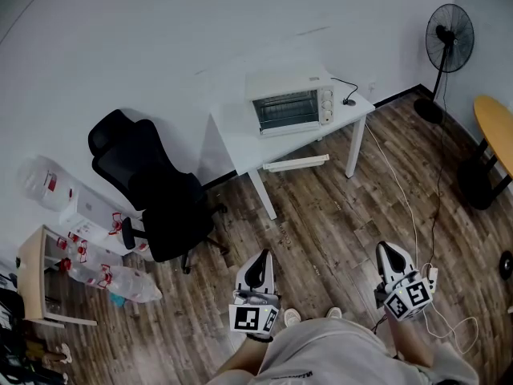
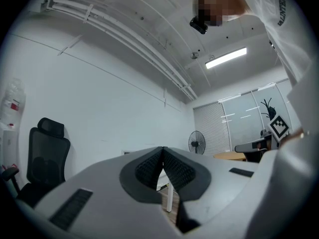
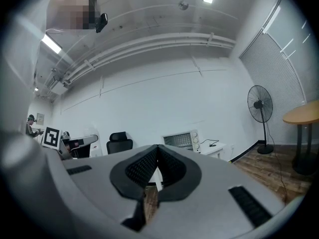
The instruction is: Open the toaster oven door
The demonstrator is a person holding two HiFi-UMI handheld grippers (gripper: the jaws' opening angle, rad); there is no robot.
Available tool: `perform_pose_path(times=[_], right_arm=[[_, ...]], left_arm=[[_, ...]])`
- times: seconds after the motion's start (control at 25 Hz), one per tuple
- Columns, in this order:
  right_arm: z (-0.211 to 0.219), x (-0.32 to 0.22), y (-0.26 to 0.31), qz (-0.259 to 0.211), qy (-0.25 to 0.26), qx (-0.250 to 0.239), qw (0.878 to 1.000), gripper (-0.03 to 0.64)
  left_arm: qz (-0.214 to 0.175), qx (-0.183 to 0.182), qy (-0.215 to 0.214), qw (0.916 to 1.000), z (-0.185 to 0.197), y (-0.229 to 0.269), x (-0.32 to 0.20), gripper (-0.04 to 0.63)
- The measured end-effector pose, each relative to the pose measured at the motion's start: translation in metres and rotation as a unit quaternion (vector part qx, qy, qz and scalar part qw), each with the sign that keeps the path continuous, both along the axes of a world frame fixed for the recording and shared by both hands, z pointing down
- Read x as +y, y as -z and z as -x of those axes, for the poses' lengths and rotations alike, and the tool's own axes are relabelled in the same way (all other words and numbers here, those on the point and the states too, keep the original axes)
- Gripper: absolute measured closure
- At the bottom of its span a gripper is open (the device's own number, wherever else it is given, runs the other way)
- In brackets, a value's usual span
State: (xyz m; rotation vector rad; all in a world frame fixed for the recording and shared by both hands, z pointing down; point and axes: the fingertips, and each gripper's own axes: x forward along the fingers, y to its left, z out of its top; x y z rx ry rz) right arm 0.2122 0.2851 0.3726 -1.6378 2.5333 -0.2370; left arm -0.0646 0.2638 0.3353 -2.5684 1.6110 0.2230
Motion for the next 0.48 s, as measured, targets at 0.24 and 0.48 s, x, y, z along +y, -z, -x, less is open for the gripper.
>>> perform_pose_path(times=[0.24, 0.48], right_arm=[[0.0, -0.003, -0.003, 0.005, 0.001, 0.0, 1.0, 0.6], [-0.001, -0.011, -0.004, 0.007, 0.001, 0.0, 1.0, 0.6]], left_arm=[[0.006, -0.002, 0.0, 1.0, -0.001, -0.004, -0.003, 0.586], [0.008, -0.001, -0.004, 1.0, -0.003, -0.005, -0.011, 0.588]])
